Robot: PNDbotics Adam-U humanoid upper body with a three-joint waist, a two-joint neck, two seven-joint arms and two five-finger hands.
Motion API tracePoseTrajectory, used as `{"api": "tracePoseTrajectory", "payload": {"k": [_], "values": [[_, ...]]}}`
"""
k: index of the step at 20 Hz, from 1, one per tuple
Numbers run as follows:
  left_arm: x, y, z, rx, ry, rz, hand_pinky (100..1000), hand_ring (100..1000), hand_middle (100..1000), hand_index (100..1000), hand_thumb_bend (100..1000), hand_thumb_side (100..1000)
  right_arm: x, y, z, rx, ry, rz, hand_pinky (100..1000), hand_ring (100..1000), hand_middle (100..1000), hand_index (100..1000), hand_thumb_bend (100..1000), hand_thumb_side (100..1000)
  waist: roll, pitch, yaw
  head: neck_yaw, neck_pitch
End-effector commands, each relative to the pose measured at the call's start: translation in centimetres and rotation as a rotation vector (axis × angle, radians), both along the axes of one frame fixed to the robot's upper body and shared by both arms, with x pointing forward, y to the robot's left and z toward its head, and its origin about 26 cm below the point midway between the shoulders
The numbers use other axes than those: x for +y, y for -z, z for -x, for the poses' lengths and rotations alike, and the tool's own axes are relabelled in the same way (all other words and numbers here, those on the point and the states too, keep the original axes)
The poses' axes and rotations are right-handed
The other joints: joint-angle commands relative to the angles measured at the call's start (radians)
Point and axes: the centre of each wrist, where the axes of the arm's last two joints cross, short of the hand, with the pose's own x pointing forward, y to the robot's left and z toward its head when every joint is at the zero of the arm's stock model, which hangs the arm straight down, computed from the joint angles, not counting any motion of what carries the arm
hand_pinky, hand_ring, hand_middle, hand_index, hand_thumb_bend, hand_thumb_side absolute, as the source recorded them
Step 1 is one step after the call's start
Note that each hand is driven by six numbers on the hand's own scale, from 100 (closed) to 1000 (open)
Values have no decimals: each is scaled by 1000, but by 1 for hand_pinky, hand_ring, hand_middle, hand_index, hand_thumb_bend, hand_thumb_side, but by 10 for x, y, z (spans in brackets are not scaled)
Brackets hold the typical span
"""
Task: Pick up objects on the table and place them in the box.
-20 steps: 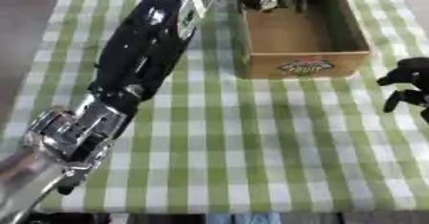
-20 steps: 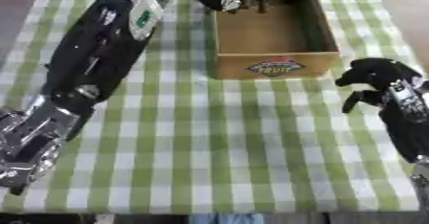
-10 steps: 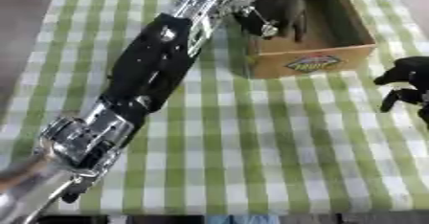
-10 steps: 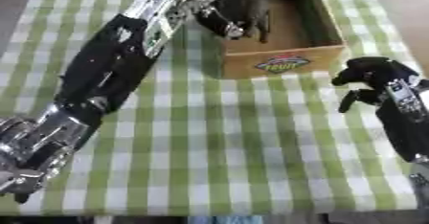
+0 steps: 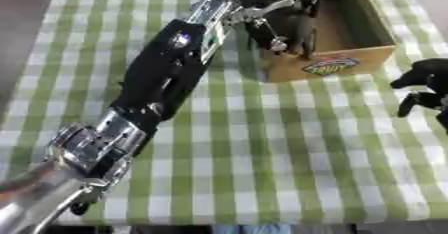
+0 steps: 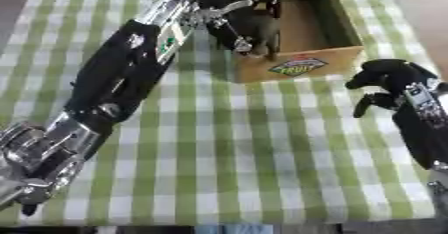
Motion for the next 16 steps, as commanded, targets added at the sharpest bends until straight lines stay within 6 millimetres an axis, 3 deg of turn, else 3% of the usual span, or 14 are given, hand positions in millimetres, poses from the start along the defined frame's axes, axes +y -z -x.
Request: {"api": "tracePoseTrajectory", "payload": {"k": [1,5,8,16], "values": [[4,-28,4,-95,-25,-41,566,374,340,549,323,100,-2,-6,-1,-20,3,4,398,675,605,736,100,736,0,-17,1,-1,-7],[2,-63,14,-236,-35,-60,586,377,339,553,395,100,-4,-6,-1,-19,7,9,398,675,605,736,100,732,4,-23,2,-3,-8],[0,-76,18,-305,-31,-62,591,384,344,558,410,100,-5,-6,-2,-19,8,11,398,675,605,736,100,732,7,-26,2,-3,-9],[-9,-71,20,-357,59,51,598,430,385,589,409,100,1,-9,-3,-24,-18,10,398,675,604,736,100,730,4,-23,-16,10,-12]]}}
